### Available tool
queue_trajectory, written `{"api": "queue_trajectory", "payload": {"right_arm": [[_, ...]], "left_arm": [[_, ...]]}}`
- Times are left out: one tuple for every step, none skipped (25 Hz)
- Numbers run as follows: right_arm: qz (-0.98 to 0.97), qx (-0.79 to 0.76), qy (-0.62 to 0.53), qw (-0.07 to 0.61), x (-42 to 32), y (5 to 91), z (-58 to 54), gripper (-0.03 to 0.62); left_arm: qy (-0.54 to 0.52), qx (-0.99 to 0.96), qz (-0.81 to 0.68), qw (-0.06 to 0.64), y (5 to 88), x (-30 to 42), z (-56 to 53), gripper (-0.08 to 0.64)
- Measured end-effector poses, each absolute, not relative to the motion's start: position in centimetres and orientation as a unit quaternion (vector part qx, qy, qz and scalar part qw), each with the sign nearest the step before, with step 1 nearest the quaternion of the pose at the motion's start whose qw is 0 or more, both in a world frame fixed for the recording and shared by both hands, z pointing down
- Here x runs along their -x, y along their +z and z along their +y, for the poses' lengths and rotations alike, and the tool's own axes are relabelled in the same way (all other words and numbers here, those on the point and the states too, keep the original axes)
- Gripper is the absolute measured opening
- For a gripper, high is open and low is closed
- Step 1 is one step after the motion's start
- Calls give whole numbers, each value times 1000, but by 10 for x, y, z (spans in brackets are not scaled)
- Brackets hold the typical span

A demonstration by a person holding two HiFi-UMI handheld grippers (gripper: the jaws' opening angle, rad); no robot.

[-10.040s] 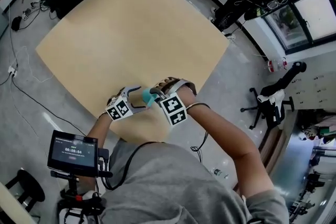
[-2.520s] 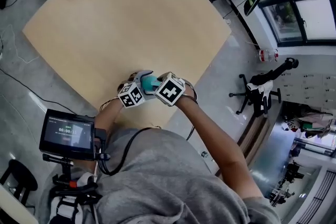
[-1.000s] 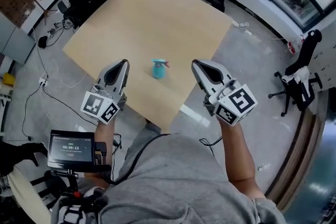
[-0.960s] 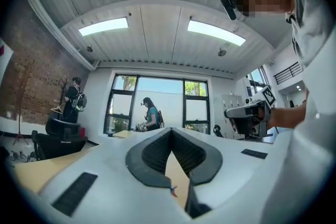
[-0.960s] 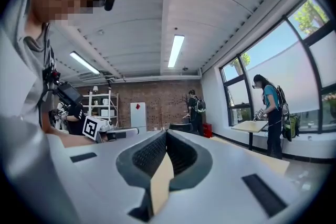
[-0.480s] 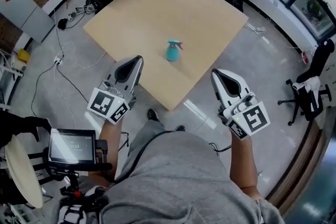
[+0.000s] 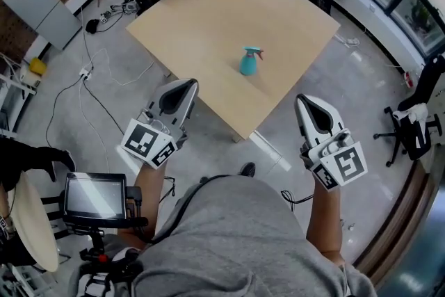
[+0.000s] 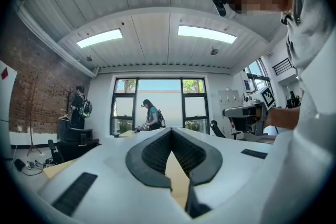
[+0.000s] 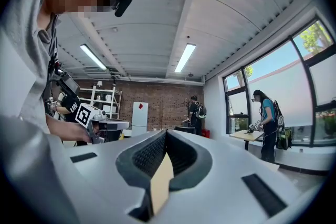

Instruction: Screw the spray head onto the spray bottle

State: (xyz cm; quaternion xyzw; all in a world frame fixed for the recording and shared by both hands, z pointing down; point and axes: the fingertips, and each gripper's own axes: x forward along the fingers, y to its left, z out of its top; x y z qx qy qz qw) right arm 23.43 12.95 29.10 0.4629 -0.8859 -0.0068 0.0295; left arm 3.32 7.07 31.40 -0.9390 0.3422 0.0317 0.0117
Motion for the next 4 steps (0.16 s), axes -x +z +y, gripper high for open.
{"api": "queue_trajectory", "payload": {"right_arm": [[-885,-466,-5,28,-239,289,126,6],[-883,-468,-3,26,-244,287,122,6],[-882,-471,-2,25,-247,285,118,6],[-881,-473,-2,25,-250,283,114,6]], "left_arm": [[30,940,339,12,311,-39,66,3],[28,942,335,14,308,-43,62,3],[26,943,331,16,304,-48,57,3],[25,945,327,18,301,-51,53,3]]}}
